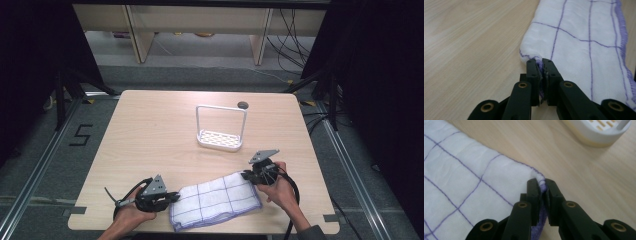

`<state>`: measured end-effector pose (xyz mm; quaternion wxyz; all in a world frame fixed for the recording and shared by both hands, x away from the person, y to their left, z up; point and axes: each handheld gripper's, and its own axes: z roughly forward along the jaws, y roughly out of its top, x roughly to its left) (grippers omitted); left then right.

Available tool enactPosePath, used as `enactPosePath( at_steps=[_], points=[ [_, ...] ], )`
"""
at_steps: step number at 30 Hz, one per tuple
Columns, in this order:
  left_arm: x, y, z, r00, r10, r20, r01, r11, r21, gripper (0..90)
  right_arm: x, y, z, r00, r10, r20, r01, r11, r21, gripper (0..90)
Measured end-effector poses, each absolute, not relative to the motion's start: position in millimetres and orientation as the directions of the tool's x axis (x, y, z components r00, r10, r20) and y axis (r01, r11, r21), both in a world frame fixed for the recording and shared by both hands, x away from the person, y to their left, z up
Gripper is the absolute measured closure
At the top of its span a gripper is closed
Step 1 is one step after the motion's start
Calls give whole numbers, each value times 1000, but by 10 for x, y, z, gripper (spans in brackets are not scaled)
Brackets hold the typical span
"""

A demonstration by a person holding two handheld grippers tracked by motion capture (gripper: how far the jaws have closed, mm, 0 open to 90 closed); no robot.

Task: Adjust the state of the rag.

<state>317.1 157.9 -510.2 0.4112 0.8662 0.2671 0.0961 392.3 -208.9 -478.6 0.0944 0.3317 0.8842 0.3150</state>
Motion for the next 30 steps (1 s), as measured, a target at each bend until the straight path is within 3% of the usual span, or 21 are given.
enactPosePath(
  at_steps=[11, 14, 30],
  points=[
    [2861, 1422, -5046, 874, 481, -75, 343, -501, 795, 840, 4371, -1728, -4655, -787, 616, 0, 499, 638, 587, 832],
    [2800, 1370, -5041, 887, 455, -78, 332, -512, 792, 840, 4468, -1609, -4637, -819, 572, -37, 451, 682, 576, 832],
    [2641, 1088, -5063, 918, 383, -99, 304, -522, 797, 835, 4685, -1009, -4673, -880, 468, -79, 359, 765, 535, 832]
  ],
)
